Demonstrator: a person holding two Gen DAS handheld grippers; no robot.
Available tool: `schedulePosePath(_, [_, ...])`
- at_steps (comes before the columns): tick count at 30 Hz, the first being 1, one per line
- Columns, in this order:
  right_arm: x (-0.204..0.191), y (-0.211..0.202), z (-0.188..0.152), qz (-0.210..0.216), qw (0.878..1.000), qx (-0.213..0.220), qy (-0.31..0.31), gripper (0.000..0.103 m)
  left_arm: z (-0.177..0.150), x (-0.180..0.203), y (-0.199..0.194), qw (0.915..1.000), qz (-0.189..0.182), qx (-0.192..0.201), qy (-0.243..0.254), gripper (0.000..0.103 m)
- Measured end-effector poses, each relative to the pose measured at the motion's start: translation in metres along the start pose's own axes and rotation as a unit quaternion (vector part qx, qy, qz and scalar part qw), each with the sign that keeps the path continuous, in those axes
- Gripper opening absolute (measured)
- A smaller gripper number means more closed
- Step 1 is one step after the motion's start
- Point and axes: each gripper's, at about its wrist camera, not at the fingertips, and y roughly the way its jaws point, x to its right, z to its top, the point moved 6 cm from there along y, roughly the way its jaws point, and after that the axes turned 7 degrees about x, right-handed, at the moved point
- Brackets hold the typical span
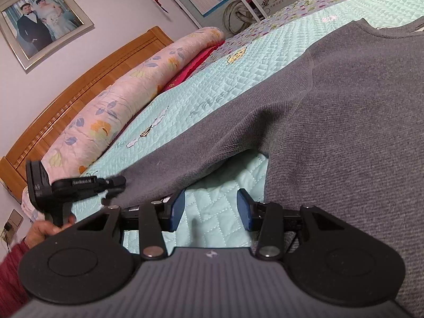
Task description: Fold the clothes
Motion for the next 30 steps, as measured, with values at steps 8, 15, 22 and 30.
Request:
schedulePosePath(8, [0.0, 0.001, -0.001, 0.001, 1.0, 0.0, 0.001, 0.044, 0.025, -0.005, 0.046, 0.9964, 0.039, -0.047, 0.058, 0.005])
schedulePosePath(15, [0.002, 0.001, -0.001, 0.007, 1.0, 0.001, 0.007, 0.044, 0.032, -0.006, 0.072, 0.9912, 0.066, -0.058, 0.098, 0.006])
schedulePosePath(22, [0.003, 0.001, 0.0, 0.015, 1.0, 0.002, 0.015, 0.044, 0.037, -0.037, 0.065, 0.9885, 0.134, -0.04, 0.058, 0.026])
schedulePosePath(30, [0.004, 0.002, 0.0, 0.018, 1.0, 0.002, 0.018, 0.044, 0.002, -0.03, 0.0, 0.9731, 0.013, -0.028, -0.228, 0.031])
